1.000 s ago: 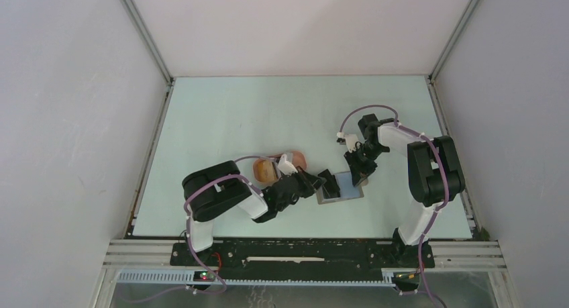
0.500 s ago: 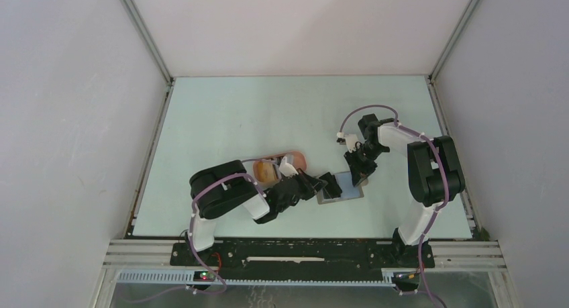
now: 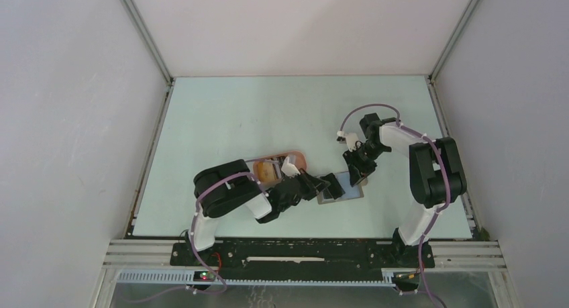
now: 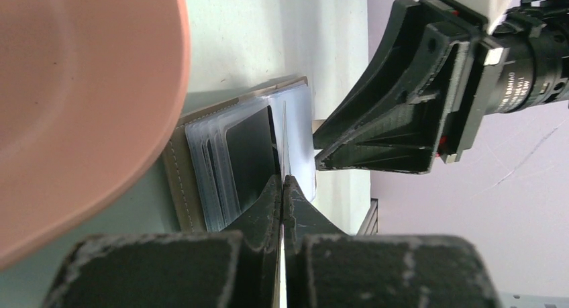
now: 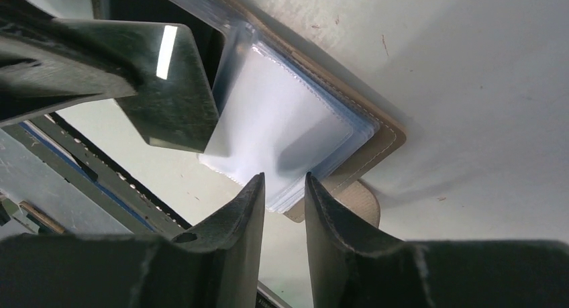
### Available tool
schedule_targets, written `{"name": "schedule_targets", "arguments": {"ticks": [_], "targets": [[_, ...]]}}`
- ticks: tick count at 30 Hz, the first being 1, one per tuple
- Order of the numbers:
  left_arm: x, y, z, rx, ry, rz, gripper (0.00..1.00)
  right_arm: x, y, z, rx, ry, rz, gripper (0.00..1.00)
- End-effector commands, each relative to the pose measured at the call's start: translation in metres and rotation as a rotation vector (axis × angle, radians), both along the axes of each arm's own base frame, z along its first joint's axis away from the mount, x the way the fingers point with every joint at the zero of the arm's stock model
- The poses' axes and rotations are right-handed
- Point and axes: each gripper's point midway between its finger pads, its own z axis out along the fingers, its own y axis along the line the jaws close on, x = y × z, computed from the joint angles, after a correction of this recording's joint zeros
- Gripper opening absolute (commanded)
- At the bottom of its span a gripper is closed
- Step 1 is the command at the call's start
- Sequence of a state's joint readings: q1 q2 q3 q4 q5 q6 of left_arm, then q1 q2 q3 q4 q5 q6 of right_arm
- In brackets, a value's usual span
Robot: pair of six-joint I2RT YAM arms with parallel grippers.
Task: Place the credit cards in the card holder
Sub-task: Insert the credit card into the card holder.
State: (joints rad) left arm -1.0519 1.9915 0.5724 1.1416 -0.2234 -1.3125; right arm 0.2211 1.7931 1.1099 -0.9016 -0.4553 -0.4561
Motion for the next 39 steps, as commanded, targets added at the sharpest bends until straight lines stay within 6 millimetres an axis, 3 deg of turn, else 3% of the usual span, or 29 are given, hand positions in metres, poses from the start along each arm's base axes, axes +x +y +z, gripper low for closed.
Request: {"name": "schedule_targets", "arguments": {"ticks": [1, 30, 39], "targets": [[0.000, -0.013, 0.007, -0.040, 0.002, -0.019, 0.00, 0.010, 0.008, 0.028, 0.080, -0.079, 0.015, 0.38], [-0.002, -0.022, -0.018, 0.092, 0.143, -0.073, 0.00, 0.016, 0.010, 0.044, 0.128, -0.138, 0.006, 0.43], [0.004, -0.025, -0.019, 0.083, 0.149, -0.101, 0.01, 0.018, 0.010, 0.052, 0.146, -0.162, 0.003, 0.53]]}}
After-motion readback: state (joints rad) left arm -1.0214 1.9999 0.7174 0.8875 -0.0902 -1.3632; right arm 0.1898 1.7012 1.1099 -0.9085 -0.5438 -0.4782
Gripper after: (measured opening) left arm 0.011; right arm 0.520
